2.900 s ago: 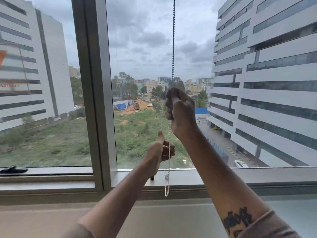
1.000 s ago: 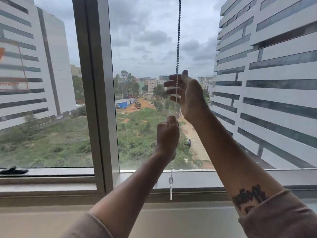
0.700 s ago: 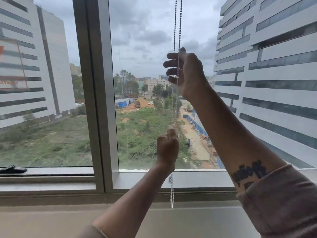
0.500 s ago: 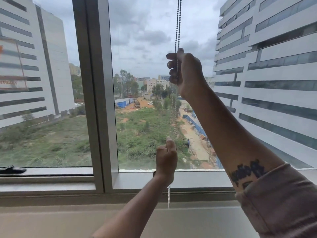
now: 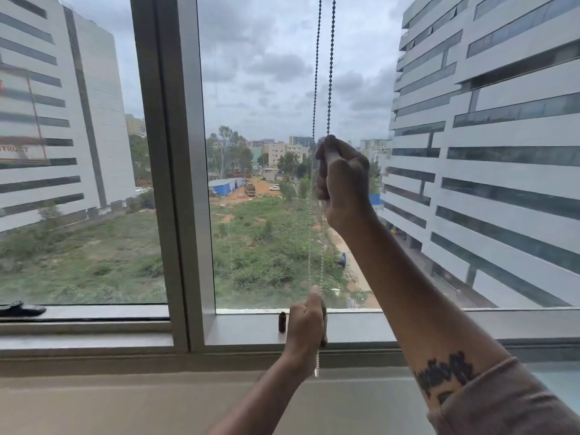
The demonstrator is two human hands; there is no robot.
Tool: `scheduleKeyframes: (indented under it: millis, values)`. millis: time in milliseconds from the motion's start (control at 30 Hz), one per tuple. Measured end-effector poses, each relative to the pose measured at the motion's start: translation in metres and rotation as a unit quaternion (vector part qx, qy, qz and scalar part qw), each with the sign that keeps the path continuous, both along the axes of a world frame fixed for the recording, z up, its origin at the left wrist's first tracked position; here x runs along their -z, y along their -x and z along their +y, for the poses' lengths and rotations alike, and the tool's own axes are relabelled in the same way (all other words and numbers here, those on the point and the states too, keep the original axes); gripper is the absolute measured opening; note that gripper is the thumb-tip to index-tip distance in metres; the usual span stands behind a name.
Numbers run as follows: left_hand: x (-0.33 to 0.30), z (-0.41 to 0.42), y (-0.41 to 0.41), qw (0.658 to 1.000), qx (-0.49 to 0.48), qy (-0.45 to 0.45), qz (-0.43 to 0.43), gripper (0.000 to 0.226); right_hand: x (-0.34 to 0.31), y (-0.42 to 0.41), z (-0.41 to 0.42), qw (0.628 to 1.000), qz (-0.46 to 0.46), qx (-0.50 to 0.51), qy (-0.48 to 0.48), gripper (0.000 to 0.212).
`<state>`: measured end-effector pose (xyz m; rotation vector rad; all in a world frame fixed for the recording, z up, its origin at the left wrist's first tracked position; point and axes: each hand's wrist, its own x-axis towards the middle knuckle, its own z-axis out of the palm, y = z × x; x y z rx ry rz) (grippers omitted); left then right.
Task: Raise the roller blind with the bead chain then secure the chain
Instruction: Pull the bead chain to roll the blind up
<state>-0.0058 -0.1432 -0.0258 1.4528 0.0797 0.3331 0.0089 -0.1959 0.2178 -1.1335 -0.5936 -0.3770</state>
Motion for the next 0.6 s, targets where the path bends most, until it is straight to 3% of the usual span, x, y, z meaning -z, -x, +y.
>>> scheduleKeyframes:
  millis: [167, 233, 433, 600]
  values:
    - [-0.013, 0.013, 0.000, 0.982, 0.155, 0.075, 0.076, 0.061, 0.008, 0.004, -0.006, 1.000, -0.024, -0.001, 0.000, 0.042]
    - [-0.026, 0.023, -0.008, 0.982, 0.161, 0.070, 0.070, 0.066, 0.008, 0.006, -0.008, 0.999, -0.029, -0.011, -0.004, 0.042]
    - [-0.108, 0.037, -0.021, 0.992, 0.105, 0.067, -0.027, 0.066, 0.014, 0.013, -0.016, 0.999, -0.025, -0.027, -0.025, 0.044]
    - [-0.205, 0.035, -0.019, 0.977, 0.124, 0.071, -0.160, 0.060, 0.014, 0.015, -0.018, 0.999, -0.027, -0.030, -0.035, 0.043]
